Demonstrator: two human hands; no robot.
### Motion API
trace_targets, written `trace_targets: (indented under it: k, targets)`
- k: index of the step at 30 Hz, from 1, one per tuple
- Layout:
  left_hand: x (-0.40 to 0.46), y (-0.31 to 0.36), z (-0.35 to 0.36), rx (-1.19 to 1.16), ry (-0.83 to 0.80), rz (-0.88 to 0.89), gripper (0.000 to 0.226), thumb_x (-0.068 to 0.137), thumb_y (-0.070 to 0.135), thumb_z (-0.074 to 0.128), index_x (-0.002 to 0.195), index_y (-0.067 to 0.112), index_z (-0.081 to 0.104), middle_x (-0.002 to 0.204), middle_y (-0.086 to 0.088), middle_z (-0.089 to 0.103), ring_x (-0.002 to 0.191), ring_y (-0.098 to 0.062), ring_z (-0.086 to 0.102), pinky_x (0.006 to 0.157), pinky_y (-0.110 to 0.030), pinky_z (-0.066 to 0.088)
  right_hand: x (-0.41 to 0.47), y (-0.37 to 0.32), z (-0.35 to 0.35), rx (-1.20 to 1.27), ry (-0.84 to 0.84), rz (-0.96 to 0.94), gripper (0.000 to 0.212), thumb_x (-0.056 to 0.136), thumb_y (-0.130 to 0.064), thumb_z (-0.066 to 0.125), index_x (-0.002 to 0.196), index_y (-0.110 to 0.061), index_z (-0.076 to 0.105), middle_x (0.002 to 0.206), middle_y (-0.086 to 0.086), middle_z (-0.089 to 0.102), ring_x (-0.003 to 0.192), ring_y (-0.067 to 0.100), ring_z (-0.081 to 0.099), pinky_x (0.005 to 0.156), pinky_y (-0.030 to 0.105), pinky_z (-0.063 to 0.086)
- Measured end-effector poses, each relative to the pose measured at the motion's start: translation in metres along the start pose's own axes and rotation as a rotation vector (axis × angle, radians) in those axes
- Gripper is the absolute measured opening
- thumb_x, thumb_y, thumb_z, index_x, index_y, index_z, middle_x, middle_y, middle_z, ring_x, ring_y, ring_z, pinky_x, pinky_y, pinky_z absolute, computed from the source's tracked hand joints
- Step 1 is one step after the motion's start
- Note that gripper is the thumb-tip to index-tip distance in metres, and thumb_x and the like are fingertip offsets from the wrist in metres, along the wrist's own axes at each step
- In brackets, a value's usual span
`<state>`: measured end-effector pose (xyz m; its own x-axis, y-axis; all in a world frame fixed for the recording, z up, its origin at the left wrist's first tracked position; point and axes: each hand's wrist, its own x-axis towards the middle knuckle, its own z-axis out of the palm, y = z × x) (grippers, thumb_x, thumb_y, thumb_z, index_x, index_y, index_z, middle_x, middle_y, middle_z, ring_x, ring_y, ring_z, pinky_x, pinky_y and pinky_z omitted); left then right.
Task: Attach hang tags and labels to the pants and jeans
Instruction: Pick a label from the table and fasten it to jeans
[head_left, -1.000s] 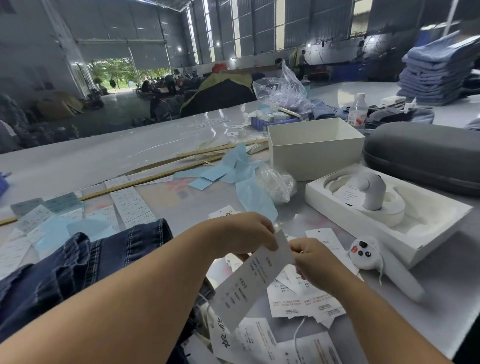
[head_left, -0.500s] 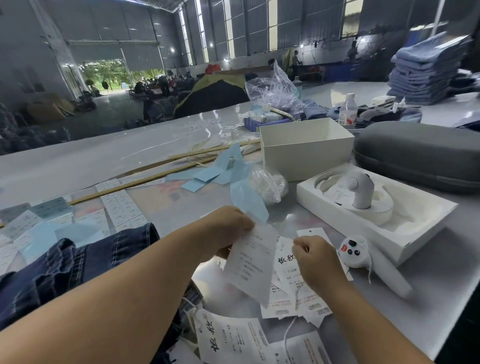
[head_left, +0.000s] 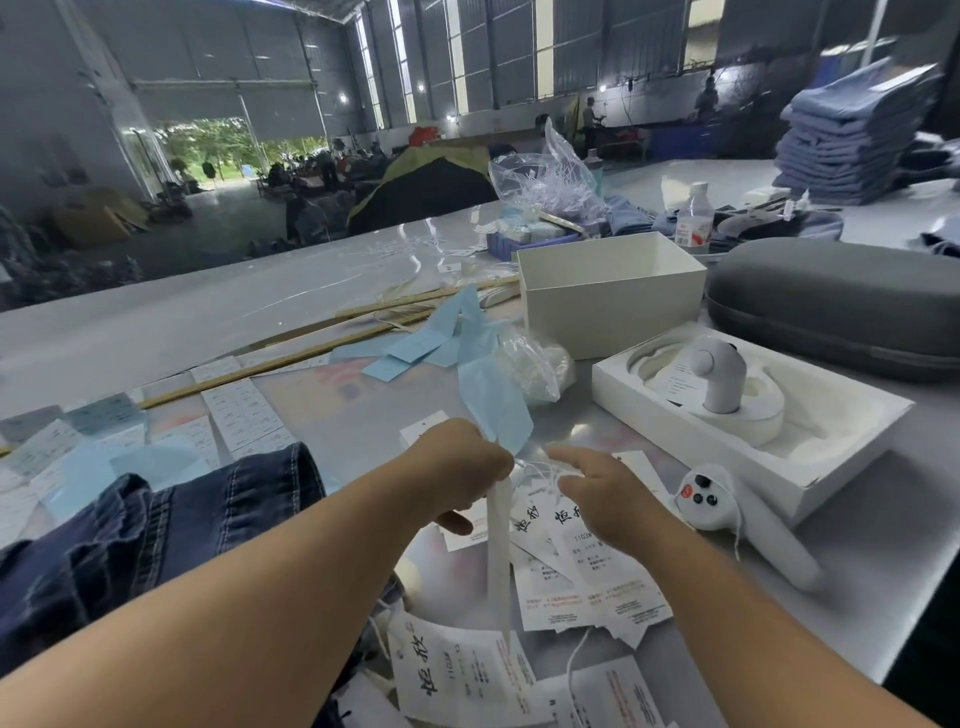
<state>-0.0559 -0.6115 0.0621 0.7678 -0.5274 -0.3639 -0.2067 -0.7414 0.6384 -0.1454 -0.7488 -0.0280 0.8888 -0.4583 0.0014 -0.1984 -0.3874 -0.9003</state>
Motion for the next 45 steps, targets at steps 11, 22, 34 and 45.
trace_targets:
  k: [11,22,34,45]
  targets:
    - [-0.008,0.002,0.014,-0.046,-0.171,0.14,0.026,0.094,0.018,0.059,0.109,-0.004,0.059,0.099,-0.023,0.069,0.067,-0.03,0.066,0.065,-0.04,0.061,-0.045,-0.006,0.018,0.348,-0.29,-0.032,0.041,0.078,-0.05,0.066,0.111,-0.025,0.069,0.105,-0.007,0.073,0.093,0.009,0.066,0.08,0.029,0.047]
    - [0.002,-0.006,0.021,0.079,-0.214,0.244,0.023,0.094,0.035,0.061,0.093,0.012,0.059,0.088,-0.003,0.062,0.068,-0.015,0.059,0.06,-0.029,0.052,-0.025,0.009,0.005,0.164,0.12,0.31,0.018,0.084,-0.007,0.059,0.099,-0.017,0.063,0.093,0.004,0.072,0.085,0.023,0.067,0.081,0.042,0.055]
    - [0.005,-0.009,0.021,0.172,-0.162,0.226,0.016,0.089,0.031,0.064,0.084,0.017,0.059,0.085,-0.007,0.067,0.067,-0.018,0.059,0.051,-0.021,0.046,-0.023,0.022,0.005,-0.011,0.245,0.309,0.029,0.079,-0.013,0.067,0.103,-0.017,0.051,0.093,-0.004,0.063,0.081,0.012,0.06,0.059,0.027,0.043]
    - [0.0,-0.012,0.018,0.514,-0.045,0.274,0.02,0.087,0.028,0.063,0.092,0.009,0.066,0.089,-0.008,0.066,0.079,-0.022,0.06,0.061,-0.026,0.042,-0.027,0.022,0.007,-0.236,0.306,0.171,0.056,0.086,-0.011,0.058,0.14,-0.013,0.043,0.133,0.004,0.052,0.116,0.02,0.052,0.09,0.027,0.04]
